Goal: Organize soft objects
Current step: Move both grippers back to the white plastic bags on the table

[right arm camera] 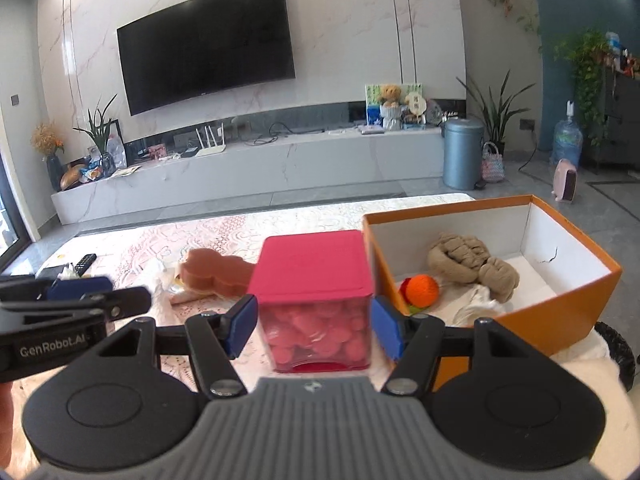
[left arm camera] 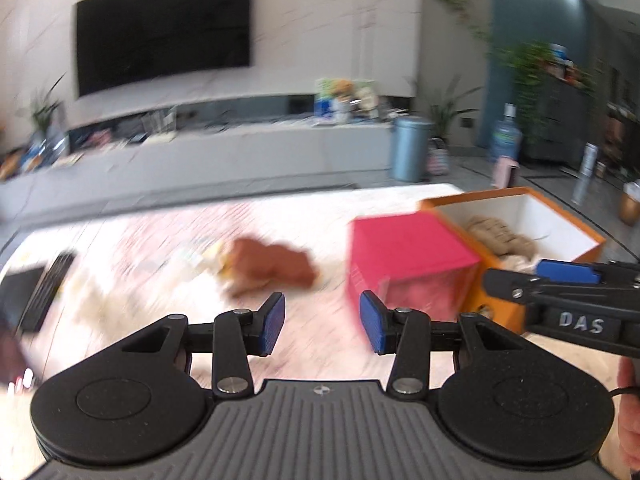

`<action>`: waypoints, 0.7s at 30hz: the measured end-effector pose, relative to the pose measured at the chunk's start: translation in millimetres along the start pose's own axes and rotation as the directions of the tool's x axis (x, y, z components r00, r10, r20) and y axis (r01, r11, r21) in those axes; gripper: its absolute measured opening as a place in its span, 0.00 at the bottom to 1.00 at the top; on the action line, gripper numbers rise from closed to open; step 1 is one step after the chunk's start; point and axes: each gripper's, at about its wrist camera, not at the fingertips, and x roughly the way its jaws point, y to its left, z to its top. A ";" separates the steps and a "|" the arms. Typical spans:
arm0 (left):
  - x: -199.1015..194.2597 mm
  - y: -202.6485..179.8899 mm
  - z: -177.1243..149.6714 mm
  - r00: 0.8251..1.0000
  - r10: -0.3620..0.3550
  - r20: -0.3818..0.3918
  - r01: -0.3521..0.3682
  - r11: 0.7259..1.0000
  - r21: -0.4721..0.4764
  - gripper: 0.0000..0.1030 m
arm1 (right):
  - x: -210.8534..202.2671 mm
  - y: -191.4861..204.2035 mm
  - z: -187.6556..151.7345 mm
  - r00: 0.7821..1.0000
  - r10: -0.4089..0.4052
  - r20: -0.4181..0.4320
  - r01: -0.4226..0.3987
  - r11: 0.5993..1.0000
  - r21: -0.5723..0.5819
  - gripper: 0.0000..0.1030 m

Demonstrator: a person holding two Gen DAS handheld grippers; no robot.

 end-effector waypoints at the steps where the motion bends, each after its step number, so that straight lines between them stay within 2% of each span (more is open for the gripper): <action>1: -1.7 8.9 -4.5 1.000 0.012 -0.013 -0.012 1.000 -0.026 0.51 | 0.9 6.3 -4.3 1.000 0.005 -0.002 -0.005 1.000 -0.004 0.61; 4: -2.4 31.8 -11.1 0.998 -0.001 -0.061 -0.005 0.996 -0.094 0.51 | 6.5 27.4 -14.7 0.999 0.031 -0.024 -0.032 0.999 -0.038 0.62; 11: -10.0 80.1 -21.2 0.995 0.042 -0.089 -0.059 0.979 -0.194 0.51 | 28.6 74.5 -24.5 0.992 0.092 -0.085 -0.108 0.972 -0.207 0.65; 15: -6.3 102.1 -26.0 0.992 0.065 -0.108 -0.088 0.971 -0.224 0.51 | 48.3 93.0 -22.9 0.984 0.129 -0.123 -0.158 0.951 -0.267 0.64; 21: -0.6 137.2 -35.4 0.986 0.075 -0.146 -0.118 0.943 -0.312 0.51 | 86.4 118.6 -12.4 0.969 0.175 -0.173 -0.222 0.923 -0.315 0.64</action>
